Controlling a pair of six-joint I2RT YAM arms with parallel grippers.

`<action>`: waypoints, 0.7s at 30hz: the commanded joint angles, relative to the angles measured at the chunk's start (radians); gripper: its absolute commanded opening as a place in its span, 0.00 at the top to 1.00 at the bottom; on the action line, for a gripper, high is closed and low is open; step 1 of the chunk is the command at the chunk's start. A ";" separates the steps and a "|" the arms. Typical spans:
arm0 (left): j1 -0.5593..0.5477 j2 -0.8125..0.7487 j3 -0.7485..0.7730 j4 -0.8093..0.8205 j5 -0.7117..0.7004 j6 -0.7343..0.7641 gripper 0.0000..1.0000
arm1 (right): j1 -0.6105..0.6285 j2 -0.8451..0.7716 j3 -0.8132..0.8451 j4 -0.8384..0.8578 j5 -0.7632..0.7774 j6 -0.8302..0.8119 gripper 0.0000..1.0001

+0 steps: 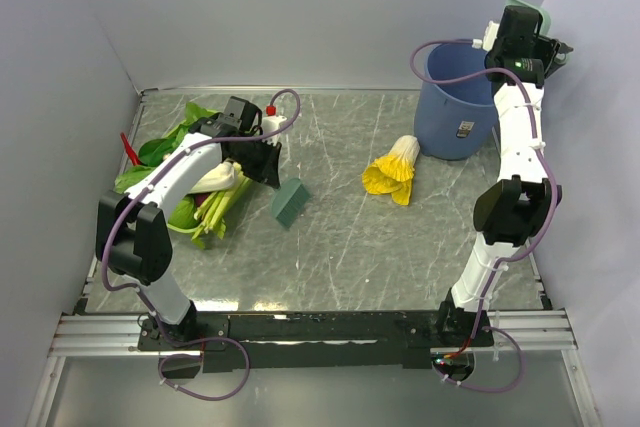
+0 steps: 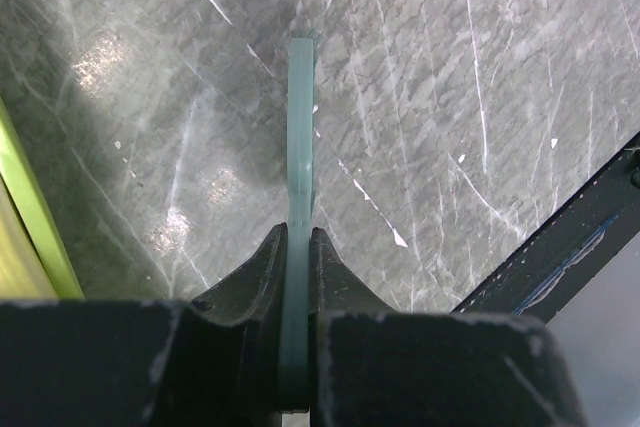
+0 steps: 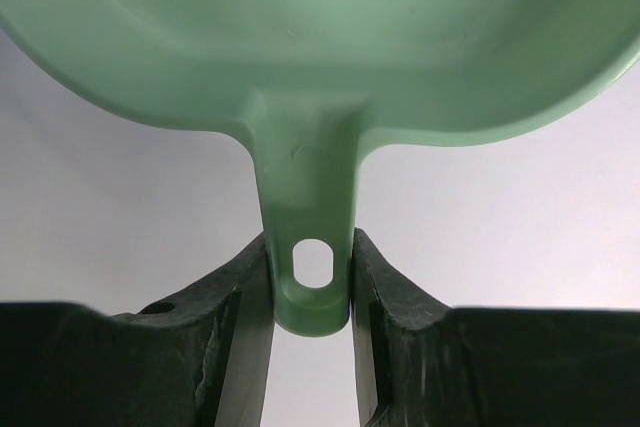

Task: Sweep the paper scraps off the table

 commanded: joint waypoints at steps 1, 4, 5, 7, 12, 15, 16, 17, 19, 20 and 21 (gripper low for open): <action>-0.004 -0.014 0.028 0.018 0.028 0.005 0.99 | -0.009 -0.041 0.051 -0.031 -0.009 0.076 1.00; -0.004 -0.015 0.028 0.017 0.024 0.013 0.99 | -0.009 -0.041 0.078 -0.050 -0.035 0.113 1.00; -0.004 -0.015 0.029 0.017 0.024 0.013 0.99 | -0.007 -0.045 0.077 -0.051 -0.041 0.120 1.00; -0.004 -0.012 0.034 0.014 0.026 0.016 0.99 | -0.004 -0.053 0.082 -0.068 -0.059 0.160 1.00; -0.004 -0.004 0.052 0.000 0.023 0.024 0.99 | 0.041 -0.093 0.066 -0.149 -0.122 0.300 1.00; -0.004 -0.004 0.062 -0.012 0.021 0.036 0.99 | 0.077 -0.123 0.055 -0.184 -0.151 0.383 1.00; -0.004 -0.007 0.071 -0.018 0.018 0.042 0.99 | 0.110 -0.129 0.057 -0.229 -0.183 0.406 1.00; -0.004 -0.009 0.075 -0.021 0.018 0.045 0.99 | 0.127 -0.151 0.055 -0.243 -0.197 0.457 1.00; -0.004 -0.018 0.089 -0.023 0.021 0.061 0.99 | 0.202 -0.174 0.057 -0.324 -0.269 0.519 1.00; -0.004 -0.021 0.094 -0.023 0.021 0.067 0.99 | 0.221 -0.201 0.055 -0.349 -0.297 0.594 1.00; -0.004 -0.029 0.103 -0.020 0.017 0.074 0.99 | 0.245 -0.215 0.046 -0.376 -0.327 0.634 1.00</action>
